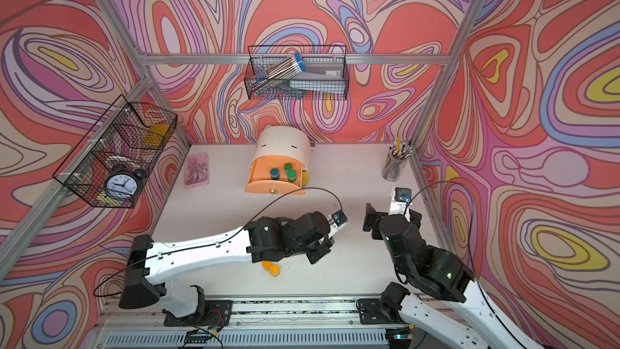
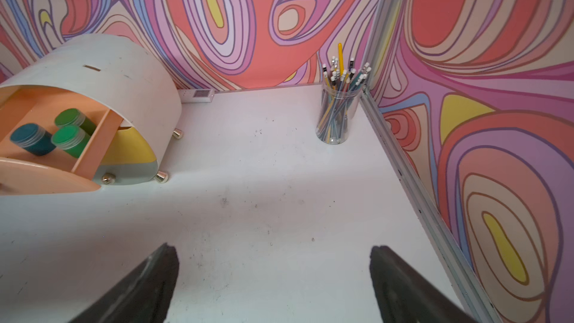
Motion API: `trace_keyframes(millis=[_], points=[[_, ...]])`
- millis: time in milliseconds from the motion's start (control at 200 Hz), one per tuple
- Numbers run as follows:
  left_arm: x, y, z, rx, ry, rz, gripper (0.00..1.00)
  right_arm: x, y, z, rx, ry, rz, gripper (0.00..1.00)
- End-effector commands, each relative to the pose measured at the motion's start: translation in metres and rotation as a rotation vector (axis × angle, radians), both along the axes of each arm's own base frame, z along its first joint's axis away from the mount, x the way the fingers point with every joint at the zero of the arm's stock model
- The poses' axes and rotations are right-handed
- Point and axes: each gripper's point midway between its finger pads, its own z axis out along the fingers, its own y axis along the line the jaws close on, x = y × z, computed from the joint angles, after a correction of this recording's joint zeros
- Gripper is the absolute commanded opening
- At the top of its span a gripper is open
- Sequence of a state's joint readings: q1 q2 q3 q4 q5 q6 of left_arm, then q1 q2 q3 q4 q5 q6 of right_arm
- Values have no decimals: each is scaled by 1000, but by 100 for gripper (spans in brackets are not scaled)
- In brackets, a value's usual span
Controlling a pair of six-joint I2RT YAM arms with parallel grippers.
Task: Put the paint cans in the drawer according to color
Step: Pick up the paint can at the center of the board, then place the paint can in the drawer.
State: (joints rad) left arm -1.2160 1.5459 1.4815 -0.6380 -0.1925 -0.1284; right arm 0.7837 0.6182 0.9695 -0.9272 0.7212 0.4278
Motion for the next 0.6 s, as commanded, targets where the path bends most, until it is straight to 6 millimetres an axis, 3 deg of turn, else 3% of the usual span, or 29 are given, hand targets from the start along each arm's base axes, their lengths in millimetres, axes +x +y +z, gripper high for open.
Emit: trace_keyframes(millis=[0, 125, 225, 396, 596], points=[[40, 54, 37, 53, -76, 114, 17, 8, 36, -3, 4, 48, 155, 98], [84, 92, 69, 19, -109, 232, 17, 13, 64, -11, 15, 107, 252, 98], [119, 121, 81, 35, -120, 323, 17, 15, 80, -16, 27, 134, 309, 98], [160, 156, 77, 72, -64, 414, 17, 17, 89, -25, 19, 164, 339, 98], [191, 182, 52, 142, -20, 483, 17, 19, 89, -34, -5, 167, 341, 98]])
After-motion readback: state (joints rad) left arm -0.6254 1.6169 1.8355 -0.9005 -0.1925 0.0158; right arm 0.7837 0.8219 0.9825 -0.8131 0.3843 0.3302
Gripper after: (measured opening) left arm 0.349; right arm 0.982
